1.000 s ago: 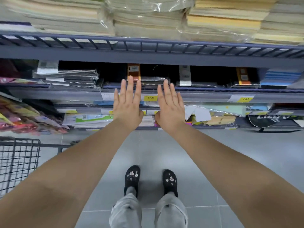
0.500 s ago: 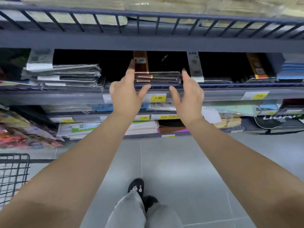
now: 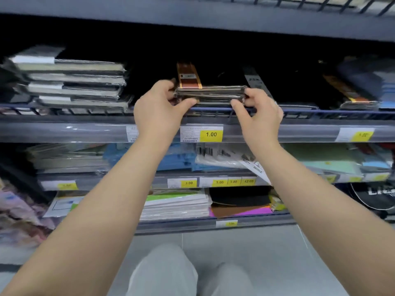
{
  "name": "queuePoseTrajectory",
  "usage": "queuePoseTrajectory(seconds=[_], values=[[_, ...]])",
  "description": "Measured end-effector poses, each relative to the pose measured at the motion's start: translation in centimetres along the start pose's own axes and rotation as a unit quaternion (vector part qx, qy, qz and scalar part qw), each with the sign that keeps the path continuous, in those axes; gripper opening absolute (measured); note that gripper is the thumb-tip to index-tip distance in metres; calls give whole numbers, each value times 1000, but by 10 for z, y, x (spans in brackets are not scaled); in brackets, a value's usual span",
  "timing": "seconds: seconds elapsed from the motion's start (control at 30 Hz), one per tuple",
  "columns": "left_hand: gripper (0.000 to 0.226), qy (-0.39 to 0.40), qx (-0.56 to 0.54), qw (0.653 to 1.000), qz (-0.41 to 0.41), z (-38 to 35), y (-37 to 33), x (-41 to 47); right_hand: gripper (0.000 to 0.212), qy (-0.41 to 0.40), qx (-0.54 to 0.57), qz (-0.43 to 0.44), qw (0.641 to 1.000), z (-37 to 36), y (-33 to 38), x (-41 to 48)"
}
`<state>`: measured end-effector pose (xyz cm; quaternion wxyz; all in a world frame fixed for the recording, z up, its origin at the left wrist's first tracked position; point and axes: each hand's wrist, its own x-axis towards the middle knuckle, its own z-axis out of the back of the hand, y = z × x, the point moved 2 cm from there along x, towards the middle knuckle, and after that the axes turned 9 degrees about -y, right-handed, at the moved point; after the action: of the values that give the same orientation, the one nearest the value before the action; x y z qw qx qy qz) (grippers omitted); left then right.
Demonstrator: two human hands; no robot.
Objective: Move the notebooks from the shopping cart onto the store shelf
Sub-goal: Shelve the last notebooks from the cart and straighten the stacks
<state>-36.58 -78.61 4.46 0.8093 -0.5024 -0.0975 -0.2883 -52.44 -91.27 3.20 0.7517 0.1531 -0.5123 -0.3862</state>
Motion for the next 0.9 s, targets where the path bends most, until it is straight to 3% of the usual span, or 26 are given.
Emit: queuePoseTrajectory(seconds=[0.17,0.33,0.43,0.9], values=[[61,-12,-20,999,-29,2,1,-3,35,3,13,-8,1000,1,0,1],[66,32,-30,998,-46,12,-4,-1,43,55,14,-27,998,9,3,4],[57,30,-27,998,-47,14,-4,5,47,73,37,-29,996,11,7,9],[48,40,29,995,-87,11,-4,9,35,16,121,-71,990,9,11,-7]])
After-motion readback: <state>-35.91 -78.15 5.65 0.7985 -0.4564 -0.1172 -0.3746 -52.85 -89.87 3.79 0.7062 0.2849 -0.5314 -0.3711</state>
